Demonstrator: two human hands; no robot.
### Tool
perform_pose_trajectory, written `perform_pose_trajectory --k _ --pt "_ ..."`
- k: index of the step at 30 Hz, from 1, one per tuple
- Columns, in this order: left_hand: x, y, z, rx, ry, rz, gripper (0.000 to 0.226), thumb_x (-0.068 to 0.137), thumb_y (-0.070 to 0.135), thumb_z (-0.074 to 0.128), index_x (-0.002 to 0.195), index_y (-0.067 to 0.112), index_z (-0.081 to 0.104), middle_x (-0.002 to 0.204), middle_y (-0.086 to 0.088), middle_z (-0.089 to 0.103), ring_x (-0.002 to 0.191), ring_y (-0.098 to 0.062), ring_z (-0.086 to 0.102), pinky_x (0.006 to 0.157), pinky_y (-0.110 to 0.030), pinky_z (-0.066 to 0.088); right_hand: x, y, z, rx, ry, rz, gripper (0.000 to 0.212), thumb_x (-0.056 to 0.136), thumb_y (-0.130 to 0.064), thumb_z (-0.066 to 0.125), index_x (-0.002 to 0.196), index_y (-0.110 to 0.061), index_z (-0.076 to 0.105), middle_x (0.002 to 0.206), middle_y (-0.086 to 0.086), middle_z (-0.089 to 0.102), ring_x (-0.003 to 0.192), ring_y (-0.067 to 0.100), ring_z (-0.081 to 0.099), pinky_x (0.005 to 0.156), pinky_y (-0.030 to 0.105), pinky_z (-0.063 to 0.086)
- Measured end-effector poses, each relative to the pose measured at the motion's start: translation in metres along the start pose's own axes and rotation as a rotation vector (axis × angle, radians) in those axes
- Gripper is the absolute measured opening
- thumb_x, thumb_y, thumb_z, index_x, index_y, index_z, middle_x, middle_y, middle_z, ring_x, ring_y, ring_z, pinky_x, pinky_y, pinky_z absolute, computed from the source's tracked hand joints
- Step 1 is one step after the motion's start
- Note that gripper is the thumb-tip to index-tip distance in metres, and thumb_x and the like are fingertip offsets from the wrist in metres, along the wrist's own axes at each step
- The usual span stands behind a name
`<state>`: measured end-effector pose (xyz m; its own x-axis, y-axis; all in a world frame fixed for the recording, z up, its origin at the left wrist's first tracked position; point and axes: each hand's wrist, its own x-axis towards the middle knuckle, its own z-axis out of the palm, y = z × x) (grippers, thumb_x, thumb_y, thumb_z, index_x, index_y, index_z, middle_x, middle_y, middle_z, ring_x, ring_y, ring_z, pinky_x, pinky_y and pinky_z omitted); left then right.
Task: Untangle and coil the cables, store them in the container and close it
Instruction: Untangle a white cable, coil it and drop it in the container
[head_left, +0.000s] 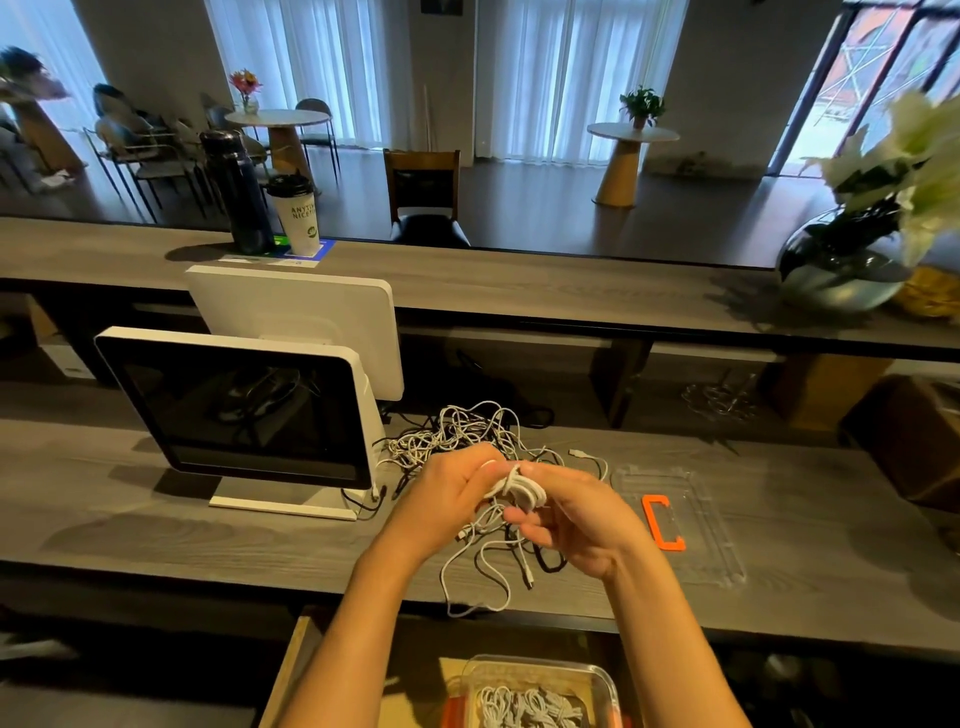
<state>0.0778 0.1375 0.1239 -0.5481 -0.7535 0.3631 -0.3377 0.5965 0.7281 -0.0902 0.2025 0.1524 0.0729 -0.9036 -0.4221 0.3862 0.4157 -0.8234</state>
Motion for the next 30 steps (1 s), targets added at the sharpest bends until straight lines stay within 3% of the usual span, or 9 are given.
perform_pose_trajectory --k 5,7,9,12,14,17,20,25,30 --pt "-0.002 -0.006 0.002 0.067 0.061 0.117 0.032 0.1 0.042 0.047 0.089 0.02 0.067 0.073 0.027 0.057 0.065 0.006 0.053 0.061 -0.017 0.04 0.001 0.002 -0.004 0.062 -0.037 -0.066 0.028 0.09 -0.012 0.064 0.111 0.007 0.07 0.078 0.012 0.063 0.059 0.016 0.057 0.051 0.019 0.052" --pt "-0.002 -0.001 0.002 -0.068 0.119 -0.049 0.024 0.101 0.034 0.052 0.086 0.02 0.065 0.072 0.019 0.061 0.06 0.002 0.057 0.059 -0.021 0.045 0.003 0.005 -0.002 -0.091 0.023 -0.244 0.024 0.09 -0.011 0.065 0.107 0.003 0.073 0.08 0.015 0.067 0.059 0.018 0.057 0.053 0.022 0.052" --pt "0.0 0.008 0.003 -0.245 0.155 -0.364 0.041 0.104 0.048 0.039 0.091 0.017 0.064 0.078 0.004 0.067 0.056 -0.01 0.063 0.054 -0.035 0.054 0.004 0.008 -0.002 -0.337 0.123 -0.446 0.016 0.091 -0.009 0.067 0.102 -0.009 0.078 0.078 0.01 0.073 0.06 0.02 0.062 0.057 0.025 0.053" --pt "0.001 0.016 0.004 -0.404 -0.063 -0.799 0.074 0.097 0.068 0.022 0.099 0.006 0.062 0.074 -0.013 0.07 0.05 -0.018 0.061 0.045 -0.026 0.049 0.009 0.017 -0.006 -0.729 0.226 -0.751 0.015 0.089 -0.016 0.071 0.1 -0.024 0.078 0.089 -0.011 0.077 0.08 0.007 0.07 0.072 0.023 0.056" --pt "-0.002 0.016 0.003 -0.575 -0.223 -0.837 0.072 0.098 0.066 0.028 0.103 0.001 0.059 0.065 -0.012 0.065 0.046 -0.017 0.056 0.04 -0.02 0.043 0.013 0.023 -0.011 -1.002 0.205 -0.922 0.019 0.089 -0.033 0.069 0.106 -0.027 0.077 0.09 -0.019 0.074 0.083 0.002 0.066 0.073 0.023 0.054" --pt "-0.004 0.011 0.001 -0.657 -0.248 -0.759 0.05 0.104 0.047 0.039 0.104 0.001 0.058 0.059 -0.007 0.061 0.043 -0.013 0.053 0.037 -0.018 0.039 0.014 0.025 -0.016 -1.204 0.191 -0.885 0.028 0.088 -0.046 0.064 0.107 -0.029 0.077 0.08 -0.014 0.073 0.076 0.008 0.057 0.064 0.03 0.049" --pt "-0.003 0.01 0.001 -0.565 -0.291 -0.684 0.043 0.107 0.039 0.038 0.102 0.002 0.059 0.063 -0.011 0.065 0.048 -0.018 0.06 0.043 -0.021 0.047 0.014 0.025 -0.018 -1.178 0.216 -0.813 0.016 0.084 -0.033 0.075 0.096 -0.024 0.08 0.074 -0.005 0.074 0.067 0.008 0.063 0.062 0.032 0.053" --pt "-0.008 0.014 -0.004 -0.407 -0.364 -0.496 0.035 0.106 0.034 0.042 0.102 0.006 0.062 0.075 -0.012 0.071 0.064 -0.025 0.069 0.059 -0.031 0.058 0.012 0.015 -0.02 -0.728 0.161 -0.517 0.006 0.076 -0.016 0.083 0.073 -0.02 0.081 0.068 0.005 0.074 0.066 0.026 0.069 0.064 0.04 0.055" --pt "-0.003 0.017 -0.004 -0.35 -0.322 -0.342 0.014 0.1 0.02 0.057 0.108 0.014 0.066 0.097 -0.006 0.073 0.088 -0.019 0.074 0.081 -0.036 0.061 0.009 0.014 -0.023 -0.42 0.127 -0.388 0.006 0.078 -0.006 0.079 0.073 -0.007 0.076 0.068 0.009 0.068 0.062 0.013 0.058 0.059 0.023 0.046"
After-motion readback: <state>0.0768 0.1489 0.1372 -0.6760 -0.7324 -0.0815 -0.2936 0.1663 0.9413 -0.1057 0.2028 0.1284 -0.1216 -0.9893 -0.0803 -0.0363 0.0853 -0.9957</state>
